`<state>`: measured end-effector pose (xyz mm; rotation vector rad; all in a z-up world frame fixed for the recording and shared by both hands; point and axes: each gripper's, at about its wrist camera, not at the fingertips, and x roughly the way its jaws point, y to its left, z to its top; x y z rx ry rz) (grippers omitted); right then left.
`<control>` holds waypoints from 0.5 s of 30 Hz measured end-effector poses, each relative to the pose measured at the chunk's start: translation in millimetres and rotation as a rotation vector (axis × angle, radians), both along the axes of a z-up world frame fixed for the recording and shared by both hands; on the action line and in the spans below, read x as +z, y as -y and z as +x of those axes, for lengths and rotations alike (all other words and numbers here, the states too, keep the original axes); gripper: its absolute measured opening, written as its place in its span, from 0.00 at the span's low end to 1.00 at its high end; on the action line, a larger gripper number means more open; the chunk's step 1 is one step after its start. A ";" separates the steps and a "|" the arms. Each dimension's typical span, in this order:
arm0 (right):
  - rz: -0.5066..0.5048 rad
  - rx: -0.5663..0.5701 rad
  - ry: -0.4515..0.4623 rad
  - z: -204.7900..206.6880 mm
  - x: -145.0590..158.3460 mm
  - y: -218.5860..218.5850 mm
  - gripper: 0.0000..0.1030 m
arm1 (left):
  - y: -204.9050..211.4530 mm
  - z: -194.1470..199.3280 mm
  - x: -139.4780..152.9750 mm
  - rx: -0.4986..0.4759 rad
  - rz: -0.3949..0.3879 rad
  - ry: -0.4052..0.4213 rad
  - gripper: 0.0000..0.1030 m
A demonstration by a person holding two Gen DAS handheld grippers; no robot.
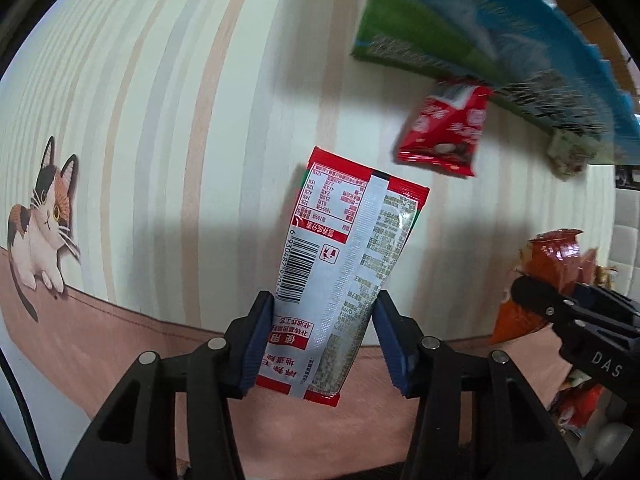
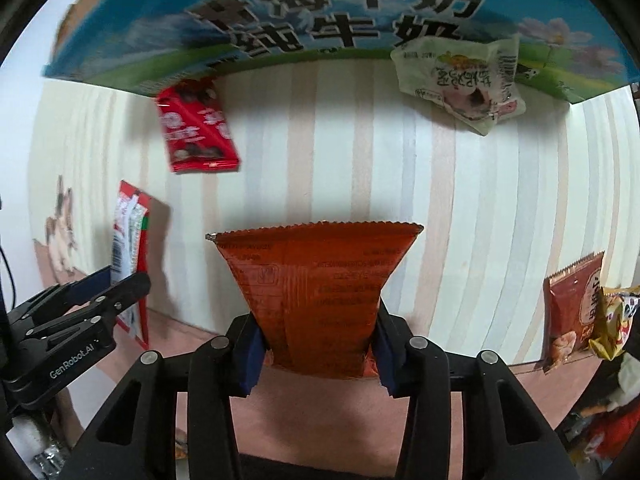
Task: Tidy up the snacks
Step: 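Carry the sachet and orange bag into the box and open both tools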
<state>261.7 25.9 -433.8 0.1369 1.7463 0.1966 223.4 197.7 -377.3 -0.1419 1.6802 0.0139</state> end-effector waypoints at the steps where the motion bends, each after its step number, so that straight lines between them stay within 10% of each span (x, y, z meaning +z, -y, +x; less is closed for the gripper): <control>1: 0.016 0.001 0.007 -2.6 6.3 0.2 0.47 | -4.8 -1.4 5.9 0.001 -0.006 0.008 0.47; 15: 0.194 -0.069 0.173 18.7 140.0 45.5 0.46 | 18.4 27.3 155.0 -0.038 -0.138 0.252 0.47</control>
